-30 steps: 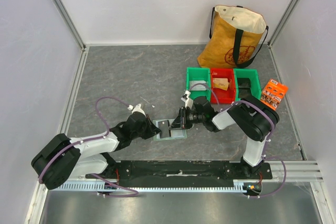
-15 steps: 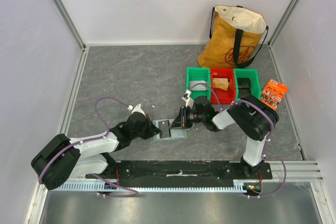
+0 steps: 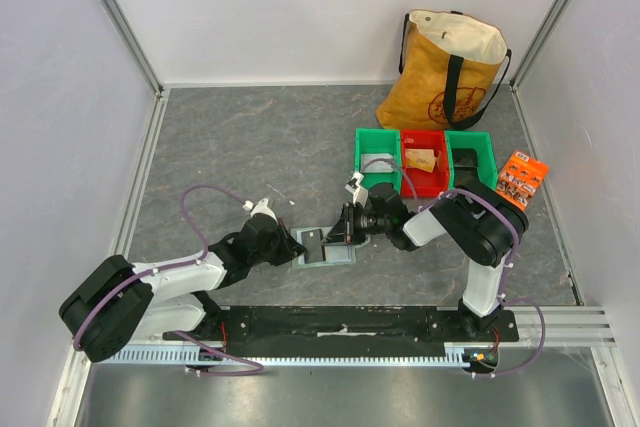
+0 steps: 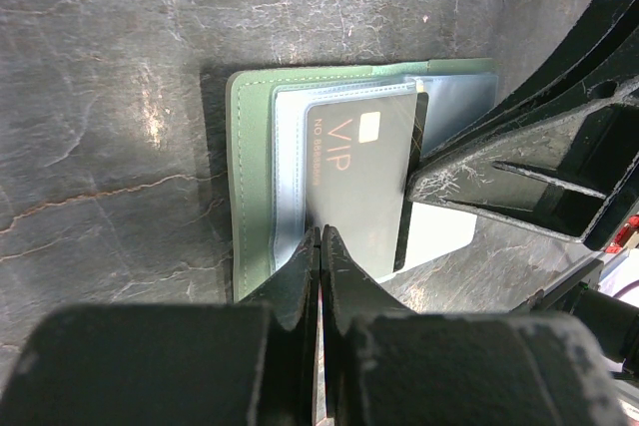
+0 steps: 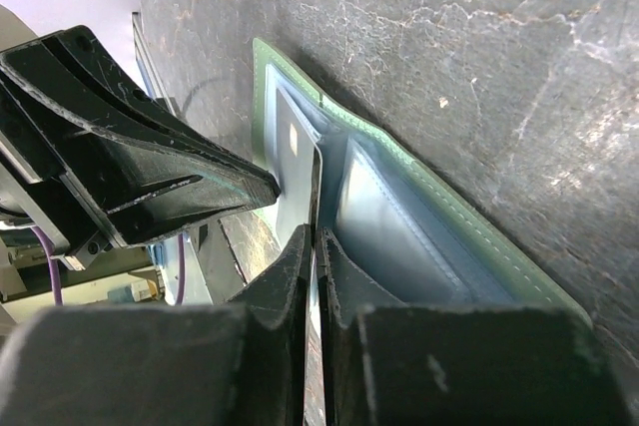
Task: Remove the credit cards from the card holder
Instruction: Remove the credit card from the card holder.
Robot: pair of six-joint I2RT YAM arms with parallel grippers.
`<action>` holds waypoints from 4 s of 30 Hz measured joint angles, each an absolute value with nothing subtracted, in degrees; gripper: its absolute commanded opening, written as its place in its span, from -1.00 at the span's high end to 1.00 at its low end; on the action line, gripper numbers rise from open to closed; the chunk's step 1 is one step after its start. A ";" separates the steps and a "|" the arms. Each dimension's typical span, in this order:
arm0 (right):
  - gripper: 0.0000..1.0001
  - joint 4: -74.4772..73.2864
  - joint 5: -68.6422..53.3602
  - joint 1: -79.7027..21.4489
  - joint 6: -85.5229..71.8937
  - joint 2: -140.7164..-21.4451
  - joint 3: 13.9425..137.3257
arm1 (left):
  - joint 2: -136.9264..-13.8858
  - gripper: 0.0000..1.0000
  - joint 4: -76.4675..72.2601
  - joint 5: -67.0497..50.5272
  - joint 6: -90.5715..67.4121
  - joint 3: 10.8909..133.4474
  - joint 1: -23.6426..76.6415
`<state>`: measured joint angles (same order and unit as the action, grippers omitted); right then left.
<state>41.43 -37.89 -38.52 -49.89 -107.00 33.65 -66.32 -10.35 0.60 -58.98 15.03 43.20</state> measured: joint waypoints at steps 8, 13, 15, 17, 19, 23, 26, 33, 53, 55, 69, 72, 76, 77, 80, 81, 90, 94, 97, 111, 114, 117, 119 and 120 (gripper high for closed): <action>1.00 41.34 -37.98 -38.68 -49.69 -107.02 33.69 | -66.35 0.96 -10.35 0.60 -58.98 15.00 43.20; 1.00 41.01 -37.98 -38.59 -49.25 -107.00 33.69 | -66.30 0.96 -10.61 0.60 -59.05 14.81 43.18; 1.00 40.32 -37.98 -38.35 -48.80 -106.87 33.71 | -66.04 0.96 -10.63 0.64 -59.05 14.61 43.11; 1.00 39.03 -38.20 -38.13 -48.16 -106.39 33.93 | -65.76 0.96 -10.26 0.95 -59.05 14.46 43.09; 1.00 37.63 -38.28 -37.89 -47.66 -105.73 34.04 | -65.67 0.97 -10.26 0.99 -59.07 14.31 43.09; 1.00 34.17 -38.28 -37.65 -46.24 -104.57 34.83 | -65.67 0.96 -10.26 0.99 -59.07 14.28 43.07; 0.81 31.86 -38.17 -37.63 -45.30 -104.03 35.53 | -65.67 0.96 -10.26 0.99 -59.07 14.28 43.07; 0.62 31.09 -38.65 -37.65 -45.32 -103.90 35.86 | -65.67 0.96 -10.28 0.99 -59.07 14.28 43.07; 1.00 29.19 -39.20 -37.89 -44.21 -103.81 36.58 | -65.54 0.96 -10.94 0.91 -59.57 13.74 42.85; 1.00 27.20 -39.18 -36.86 -43.09 -102.61 36.58 | -65.49 0.96 -11.07 0.91 -59.72 13.65 42.83; 0.98 18.17 -40.12 -32.75 -36.91 -98.80 36.58 | -61.93 0.39 -12.38 -3.11 -56.18 12.75 42.46; 0.98 19.49 -40.80 -32.73 -37.26 -99.94 36.58 | -63.61 0.40 -13.17 -6.20 -54.08 15.94 42.46; 0.98 20.51 -41.50 -32.62 -37.87 -100.62 36.51 | -68.69 0.65 -16.27 -8.19 -52.10 21.17 42.46; 0.98 20.69 -41.58 -32.62 -37.93 -100.68 36.51 | -69.97 0.72 -16.88 -8.34 -51.86 21.96 42.46; 0.96 21.30 -41.80 -32.62 -38.04 -100.99 36.42 | -75.40 0.96 -18.15 -9.34 -50.98 24.05 42.46; 0.92 21.41 -41.82 -32.62 -38.09 -101.03 36.40 | -77.08 0.97 -18.22 -9.47 -50.85 24.40 42.46; 0.67 23.35 -41.74 -32.36 -38.57 -101.03 35.29 | -80.82 0.96 -15.99 -8.62 -51.33 23.51 42.46; 0.58 24.82 -41.85 -32.14 -39.16 -101.03 34.57 | -80.82 0.96 -16.91 -8.32 -52.71 22.83 42.46; 0.51 25.67 -42.22 -31.92 -39.51 -101.03 34.09 | -80.82 0.96 -17.37 -8.08 -53.41 22.55 42.46; 0.68 27.38 -42.81 -30.61 -40.21 -100.71 32.75 | -80.84 0.96 -17.37 -7.88 -54.26 22.48 42.46; 0.63 27.49 -42.85 -30.61 -40.53 -100.73 32.75 | -80.84 0.96 -17.37 -7.88 -54.35 22.48 42.46; 0.62 27.92 -43.05 -30.61 -40.93 -100.88 32.75 | -80.84 0.97 -17.37 -7.88 -54.39 22.48 42.46; 0.62 28.27 -43.13 -30.61 -41.01 -101.01 32.75 | -80.84 0.96 -17.39 -7.88 -54.39 22.48 42.46; 0.62 28.42 -43.22 -30.61 -41.10 -101.10 32.75 | -80.84 0.96 -17.39 -7.88 -54.41 22.46 42.46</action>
<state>28.42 -43.22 -30.61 -41.10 -101.10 32.75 -80.84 -17.39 -7.88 -54.41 22.46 42.46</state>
